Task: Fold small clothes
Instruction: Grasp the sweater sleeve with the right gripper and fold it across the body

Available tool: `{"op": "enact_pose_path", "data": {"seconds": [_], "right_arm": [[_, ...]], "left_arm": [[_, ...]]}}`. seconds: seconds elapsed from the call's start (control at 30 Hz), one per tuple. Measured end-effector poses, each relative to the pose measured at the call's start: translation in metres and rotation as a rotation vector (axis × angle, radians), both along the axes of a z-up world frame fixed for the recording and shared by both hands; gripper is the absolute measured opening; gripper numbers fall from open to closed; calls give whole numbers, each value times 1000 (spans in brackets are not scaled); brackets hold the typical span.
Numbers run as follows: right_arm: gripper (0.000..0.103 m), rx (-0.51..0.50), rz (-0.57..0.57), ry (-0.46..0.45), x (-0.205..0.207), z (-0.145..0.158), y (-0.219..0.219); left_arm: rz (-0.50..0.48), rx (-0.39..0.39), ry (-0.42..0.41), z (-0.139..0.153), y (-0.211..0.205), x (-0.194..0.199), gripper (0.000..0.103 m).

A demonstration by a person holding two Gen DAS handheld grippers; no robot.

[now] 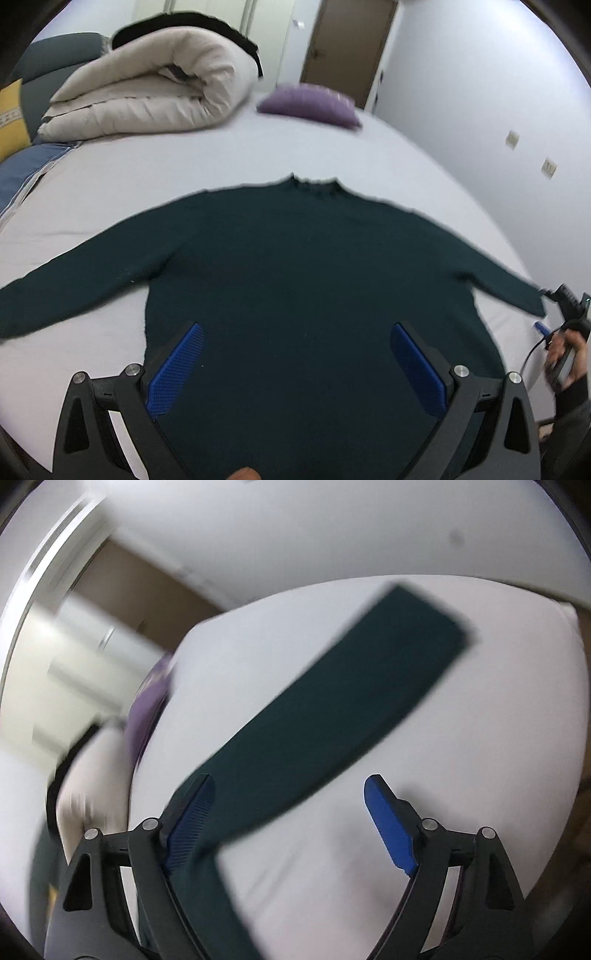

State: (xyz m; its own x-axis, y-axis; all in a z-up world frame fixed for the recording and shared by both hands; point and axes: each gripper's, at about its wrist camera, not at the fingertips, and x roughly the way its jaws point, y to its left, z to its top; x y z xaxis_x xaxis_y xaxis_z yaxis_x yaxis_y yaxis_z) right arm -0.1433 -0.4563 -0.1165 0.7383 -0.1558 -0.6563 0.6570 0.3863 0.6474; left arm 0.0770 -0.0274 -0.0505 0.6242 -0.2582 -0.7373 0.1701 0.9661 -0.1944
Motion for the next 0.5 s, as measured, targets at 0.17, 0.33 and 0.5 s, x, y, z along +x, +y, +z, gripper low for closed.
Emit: {"op": "enact_pose_path", "data": {"seconds": [0.17,0.33,0.5], "right_arm": [[72,105,-140,-59,-22,-27,-72],[56,83,-157,-90,-4,-31,-107],[9,48,-111,-1,25,-24,-122]], "left_arm": [[8,-78,11,-12,-4,17,103],[-13,-231,94,-29,-2,36,103],[-1,-323,110,-37,10,48,102]]}}
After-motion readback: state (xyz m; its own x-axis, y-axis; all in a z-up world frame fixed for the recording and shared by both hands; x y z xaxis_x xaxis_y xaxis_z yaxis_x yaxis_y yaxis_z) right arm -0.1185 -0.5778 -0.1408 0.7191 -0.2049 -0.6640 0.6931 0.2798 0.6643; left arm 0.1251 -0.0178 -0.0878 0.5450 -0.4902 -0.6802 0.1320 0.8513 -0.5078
